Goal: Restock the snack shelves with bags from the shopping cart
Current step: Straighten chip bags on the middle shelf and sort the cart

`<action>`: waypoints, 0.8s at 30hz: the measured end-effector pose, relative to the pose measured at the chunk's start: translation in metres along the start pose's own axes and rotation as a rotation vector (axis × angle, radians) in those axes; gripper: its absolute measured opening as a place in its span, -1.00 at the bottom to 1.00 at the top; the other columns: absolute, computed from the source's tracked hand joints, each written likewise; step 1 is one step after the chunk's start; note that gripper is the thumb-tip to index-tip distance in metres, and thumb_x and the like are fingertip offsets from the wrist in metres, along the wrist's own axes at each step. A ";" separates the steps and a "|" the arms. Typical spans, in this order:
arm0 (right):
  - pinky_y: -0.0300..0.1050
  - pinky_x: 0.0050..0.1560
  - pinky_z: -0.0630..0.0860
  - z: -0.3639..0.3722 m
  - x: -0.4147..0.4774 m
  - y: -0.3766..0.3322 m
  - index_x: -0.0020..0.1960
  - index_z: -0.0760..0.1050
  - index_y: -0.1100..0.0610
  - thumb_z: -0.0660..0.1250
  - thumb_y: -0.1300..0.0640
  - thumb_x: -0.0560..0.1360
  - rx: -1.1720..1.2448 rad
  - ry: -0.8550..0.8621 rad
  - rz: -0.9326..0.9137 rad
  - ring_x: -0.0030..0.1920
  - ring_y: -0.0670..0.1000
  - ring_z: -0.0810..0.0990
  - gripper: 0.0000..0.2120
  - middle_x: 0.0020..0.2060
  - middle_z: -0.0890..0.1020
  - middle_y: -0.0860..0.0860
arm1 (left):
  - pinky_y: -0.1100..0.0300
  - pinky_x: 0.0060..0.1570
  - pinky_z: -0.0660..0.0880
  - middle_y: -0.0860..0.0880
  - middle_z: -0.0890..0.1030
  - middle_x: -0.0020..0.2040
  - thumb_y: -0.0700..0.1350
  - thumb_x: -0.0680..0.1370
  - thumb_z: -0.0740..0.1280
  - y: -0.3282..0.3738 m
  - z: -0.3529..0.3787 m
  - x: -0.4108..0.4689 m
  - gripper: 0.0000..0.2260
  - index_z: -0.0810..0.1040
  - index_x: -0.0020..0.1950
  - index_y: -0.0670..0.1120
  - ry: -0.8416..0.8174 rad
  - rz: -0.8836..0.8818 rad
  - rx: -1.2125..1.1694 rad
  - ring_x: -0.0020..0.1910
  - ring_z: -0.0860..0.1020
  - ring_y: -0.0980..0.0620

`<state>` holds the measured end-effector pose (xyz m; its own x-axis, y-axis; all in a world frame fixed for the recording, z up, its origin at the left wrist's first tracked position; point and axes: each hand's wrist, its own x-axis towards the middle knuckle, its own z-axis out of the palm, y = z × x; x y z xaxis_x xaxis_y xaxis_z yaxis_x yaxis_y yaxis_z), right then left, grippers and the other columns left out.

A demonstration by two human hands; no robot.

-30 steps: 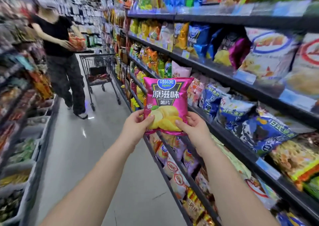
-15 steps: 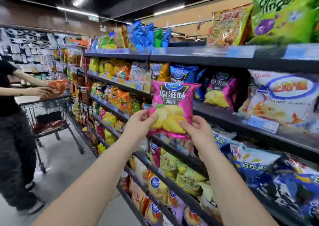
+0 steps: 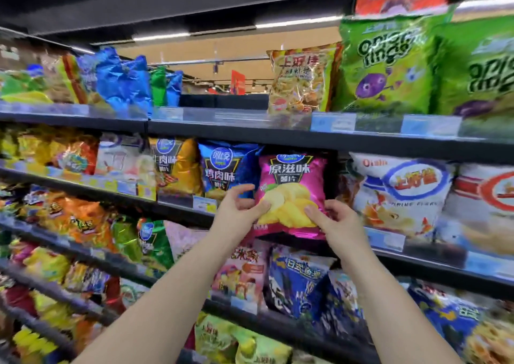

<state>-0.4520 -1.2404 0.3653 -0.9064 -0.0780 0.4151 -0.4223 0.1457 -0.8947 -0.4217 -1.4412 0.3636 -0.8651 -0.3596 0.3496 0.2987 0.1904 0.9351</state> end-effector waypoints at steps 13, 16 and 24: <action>-0.10 0.04 0.51 0.004 0.083 0.024 0.22 0.51 0.13 0.50 0.03 0.41 -0.316 0.028 -0.086 0.03 0.00 0.59 -0.57 0.03 0.63 -0.01 | 0.30 -0.10 0.52 0.09 0.54 0.04 -0.27 0.39 0.54 -0.008 0.039 0.075 -0.37 0.34 0.30 0.13 -0.046 0.235 0.280 -0.03 0.57 0.15; -0.13 0.02 0.49 0.005 0.087 0.026 0.21 0.51 0.11 0.52 0.03 0.39 -0.394 0.025 -0.100 0.00 -0.02 0.58 -0.56 0.02 0.63 -0.03 | 0.19 -0.02 0.56 0.13 0.53 0.03 -0.26 0.41 0.53 -0.016 0.038 0.076 -0.30 0.25 0.36 0.18 -0.053 0.266 0.314 0.01 0.57 0.14; -0.14 -0.03 0.42 0.005 0.068 0.027 0.26 0.48 0.04 0.45 -0.04 0.46 -0.648 -0.158 -0.054 0.12 0.01 0.56 -0.58 0.12 0.60 -0.06 | 0.05 0.17 0.52 0.11 0.51 0.25 0.04 0.51 0.41 -0.031 0.024 0.057 -0.44 0.23 0.44 0.23 -0.133 0.286 0.461 0.21 0.50 0.12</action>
<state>-0.5248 -1.2471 0.3687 -0.8926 -0.2382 0.3828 -0.4316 0.6969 -0.5727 -0.4899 -1.4460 0.3532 -0.8276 -0.1221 0.5479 0.3480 0.6543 0.6714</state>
